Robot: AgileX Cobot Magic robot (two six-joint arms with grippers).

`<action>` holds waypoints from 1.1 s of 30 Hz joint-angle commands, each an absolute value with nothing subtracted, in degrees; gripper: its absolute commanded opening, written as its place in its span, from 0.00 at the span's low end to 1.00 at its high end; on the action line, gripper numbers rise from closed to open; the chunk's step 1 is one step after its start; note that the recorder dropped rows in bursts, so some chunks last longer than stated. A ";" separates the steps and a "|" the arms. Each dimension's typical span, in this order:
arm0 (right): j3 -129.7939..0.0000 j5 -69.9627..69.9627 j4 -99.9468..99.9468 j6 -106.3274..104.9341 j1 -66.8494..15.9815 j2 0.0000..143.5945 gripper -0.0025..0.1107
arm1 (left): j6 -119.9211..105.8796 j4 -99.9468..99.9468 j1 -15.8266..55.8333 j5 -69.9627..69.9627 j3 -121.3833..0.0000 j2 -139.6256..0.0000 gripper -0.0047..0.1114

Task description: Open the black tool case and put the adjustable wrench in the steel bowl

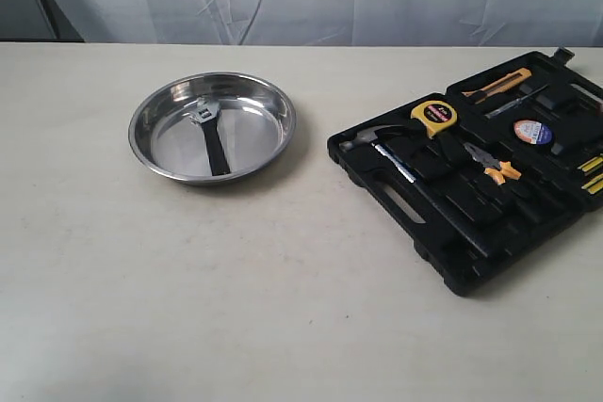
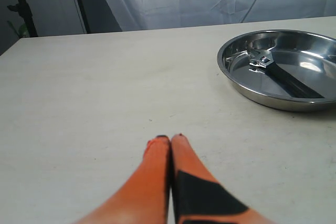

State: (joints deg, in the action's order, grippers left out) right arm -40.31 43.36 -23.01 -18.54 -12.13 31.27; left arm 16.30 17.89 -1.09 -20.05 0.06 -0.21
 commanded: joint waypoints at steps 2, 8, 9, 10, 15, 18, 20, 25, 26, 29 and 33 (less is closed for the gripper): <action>-18.98 23.58 -23.68 -18.60 -4.37 16.49 0.01 | 16.34 18.06 -0.99 -19.40 0.00 0.00 0.04; -3.86 23.39 -23.66 -21.45 -3.38 0.00 0.01 | 16.34 18.06 -0.99 -19.40 0.00 0.00 0.04; -2.35 23.54 -24.08 -21.45 -3.38 0.00 0.01 | 16.34 18.06 -0.99 -19.55 0.00 0.00 0.04; -0.92 23.54 -24.61 -21.45 -3.38 0.00 0.01 | 16.34 18.06 -0.99 -19.55 0.00 0.00 0.04; 0.00 23.87 -24.70 -21.45 -3.38 0.00 0.01 | 16.34 18.06 -0.99 -19.55 0.00 0.00 0.04; 0.00 23.87 -24.70 -21.45 -3.38 0.00 0.01 | 16.34 18.06 -0.99 -19.55 0.00 0.00 0.04; 0.00 23.87 -24.70 -21.45 -3.38 0.00 0.01 | 16.34 18.06 -0.99 -19.55 0.00 0.00 0.04; 0.00 23.87 -24.70 -21.45 -3.38 0.00 0.01 | 16.34 18.06 -0.99 -19.45 0.00 0.00 0.04; 0.00 23.87 -24.70 -21.45 -3.38 0.00 0.01 | 16.34 18.06 -0.99 -19.45 0.00 0.00 0.04; 0.00 23.77 -24.70 -21.45 -3.38 0.00 0.01 | 16.34 18.06 -0.99 -19.45 0.00 0.00 0.04; 0.00 23.77 -24.70 -21.45 -3.38 0.00 0.01 | 16.34 18.06 -0.99 -19.45 0.00 0.00 0.04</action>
State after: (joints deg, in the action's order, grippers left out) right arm -0.29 24.68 -24.48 -20.99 -3.66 0.44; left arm 16.30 17.89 -1.09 -20.05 0.06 -0.21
